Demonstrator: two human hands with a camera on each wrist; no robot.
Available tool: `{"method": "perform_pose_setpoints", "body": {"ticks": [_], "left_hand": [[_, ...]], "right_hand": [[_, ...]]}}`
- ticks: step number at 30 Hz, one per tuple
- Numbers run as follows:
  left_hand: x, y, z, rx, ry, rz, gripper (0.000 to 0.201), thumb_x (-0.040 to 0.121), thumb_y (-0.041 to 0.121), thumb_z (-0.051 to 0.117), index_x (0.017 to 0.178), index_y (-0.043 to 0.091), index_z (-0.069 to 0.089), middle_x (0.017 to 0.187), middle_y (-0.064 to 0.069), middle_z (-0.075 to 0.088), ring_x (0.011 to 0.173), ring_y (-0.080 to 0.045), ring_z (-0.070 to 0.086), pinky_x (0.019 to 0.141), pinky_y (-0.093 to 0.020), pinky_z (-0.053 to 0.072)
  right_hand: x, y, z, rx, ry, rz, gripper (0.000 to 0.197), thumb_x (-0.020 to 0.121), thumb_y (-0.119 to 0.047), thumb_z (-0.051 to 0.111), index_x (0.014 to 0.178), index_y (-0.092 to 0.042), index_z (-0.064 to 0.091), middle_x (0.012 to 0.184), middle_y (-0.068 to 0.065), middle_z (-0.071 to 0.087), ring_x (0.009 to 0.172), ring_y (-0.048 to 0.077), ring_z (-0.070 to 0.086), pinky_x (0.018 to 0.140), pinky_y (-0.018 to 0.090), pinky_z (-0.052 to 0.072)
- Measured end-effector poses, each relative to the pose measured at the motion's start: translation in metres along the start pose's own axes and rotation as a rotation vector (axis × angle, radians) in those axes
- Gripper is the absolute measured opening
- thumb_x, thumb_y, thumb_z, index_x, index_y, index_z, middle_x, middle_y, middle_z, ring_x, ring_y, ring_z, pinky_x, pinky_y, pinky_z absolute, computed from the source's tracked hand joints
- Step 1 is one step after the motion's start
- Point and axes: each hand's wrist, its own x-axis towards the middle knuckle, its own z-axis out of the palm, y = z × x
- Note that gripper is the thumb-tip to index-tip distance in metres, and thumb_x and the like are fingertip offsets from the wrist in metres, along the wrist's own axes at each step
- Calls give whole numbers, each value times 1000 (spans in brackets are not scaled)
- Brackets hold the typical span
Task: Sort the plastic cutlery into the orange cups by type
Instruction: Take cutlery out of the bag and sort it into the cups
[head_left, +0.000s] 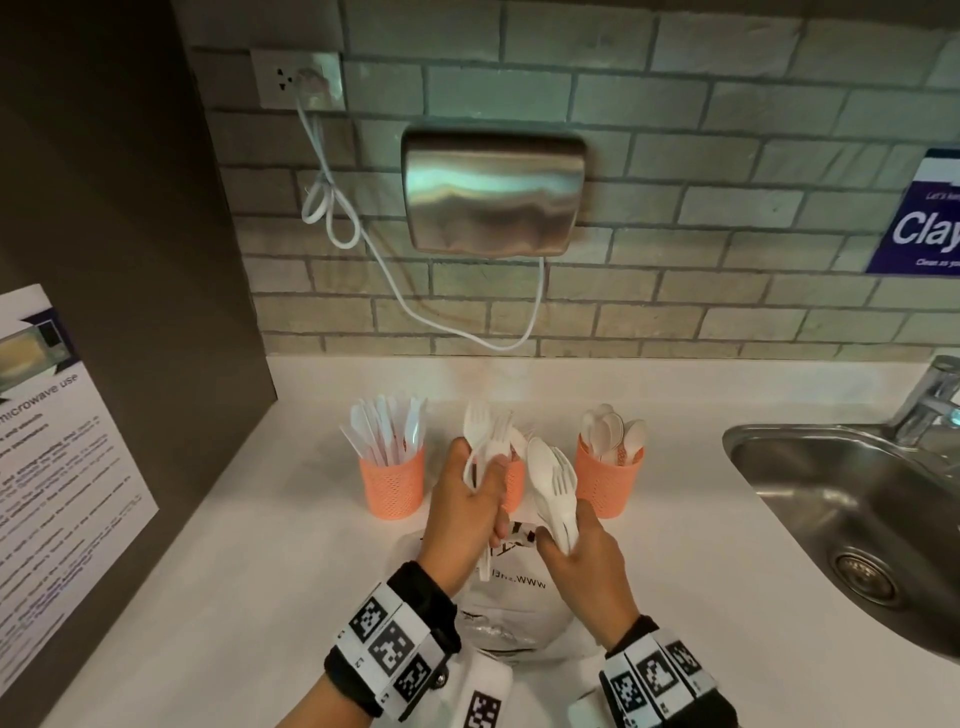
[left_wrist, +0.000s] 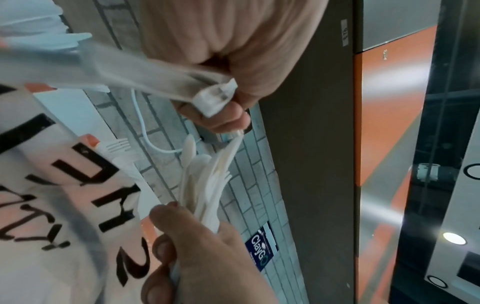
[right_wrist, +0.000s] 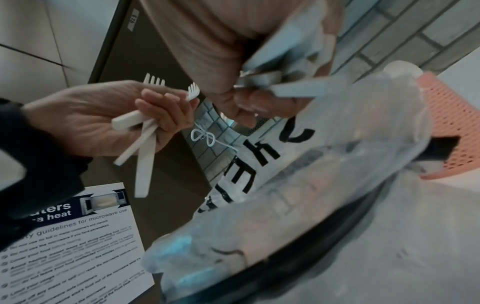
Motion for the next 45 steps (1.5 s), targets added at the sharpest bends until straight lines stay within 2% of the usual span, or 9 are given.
{"method": "perform_pose_setpoints", "body": {"ticks": [7, 10, 17, 20, 22, 26, 31, 38, 45], "left_hand": [[0, -3, 16, 14, -99, 51, 25, 98, 11, 40, 122, 14, 37, 43, 4, 49, 40, -8, 49, 45, -24, 45], [9, -4, 14, 49, -101, 45, 23, 98, 7, 37, 120, 2, 42, 56, 5, 50, 47, -4, 50, 51, -16, 44], [17, 7, 12, -72, -71, -62, 14, 98, 11, 38, 107, 14, 49, 64, -2, 51, 35, -6, 46, 38, -20, 43], [27, -2, 11, 213, 15, 93, 21, 94, 11, 48, 114, 11, 53, 84, 2, 62, 65, 0, 60, 61, -18, 51], [32, -7, 8, 511, 6, 166, 24, 89, 21, 56, 112, 13, 58, 99, -2, 67, 86, -15, 65, 76, -31, 53], [37, -10, 8, 951, -47, 226, 30, 88, 30, 56, 112, 13, 57, 101, -8, 69, 90, -24, 65, 67, -29, 45], [40, -6, 9, 1085, -137, 320, 20, 89, 23, 55, 107, 14, 57, 106, -5, 65, 95, -24, 61, 67, -30, 43], [62, 1, 4, 775, -97, 158, 23, 94, 22, 48, 104, 2, 52, 102, -15, 62, 92, -29, 59, 75, -35, 45], [52, 5, 11, 160, 145, -69, 16, 98, 25, 40, 88, 14, 44, 57, -10, 60, 39, -4, 55, 37, -11, 37]], "right_hand": [[8, -2, -1, -67, -20, 6, 25, 86, -22, 59, 105, -8, 49, 82, 3, 62, 72, 20, 56, 53, 24, 39], [13, -2, 0, -67, -14, -10, 26, 85, -24, 59, 106, -9, 51, 86, 6, 66, 75, 23, 61, 62, 31, 45], [19, -2, 1, -149, -34, -31, 35, 87, -41, 55, 105, -11, 48, 87, 7, 68, 79, 25, 63, 65, 35, 48], [22, -3, 4, -225, -41, -54, 38, 87, -42, 54, 108, -12, 47, 90, 6, 69, 81, 26, 64, 61, 32, 44], [23, -3, 4, -276, -34, -65, 37, 87, -41, 54, 109, -12, 47, 92, 7, 68, 83, 27, 64, 60, 31, 42], [23, -5, 5, -374, -18, -106, 34, 89, -40, 52, 106, -11, 45, 91, 7, 67, 82, 28, 64, 59, 30, 40], [22, -6, 2, -446, -43, -116, 31, 89, -37, 51, 107, -12, 45, 95, 7, 66, 86, 27, 63, 60, 29, 36], [28, -6, -6, -473, -50, -109, 34, 89, -38, 51, 109, -11, 45, 92, 7, 68, 84, 27, 63, 58, 26, 34], [26, -3, -8, -405, -68, -115, 31, 88, -39, 50, 104, -12, 46, 84, 7, 69, 76, 28, 64, 55, 28, 39]]}}
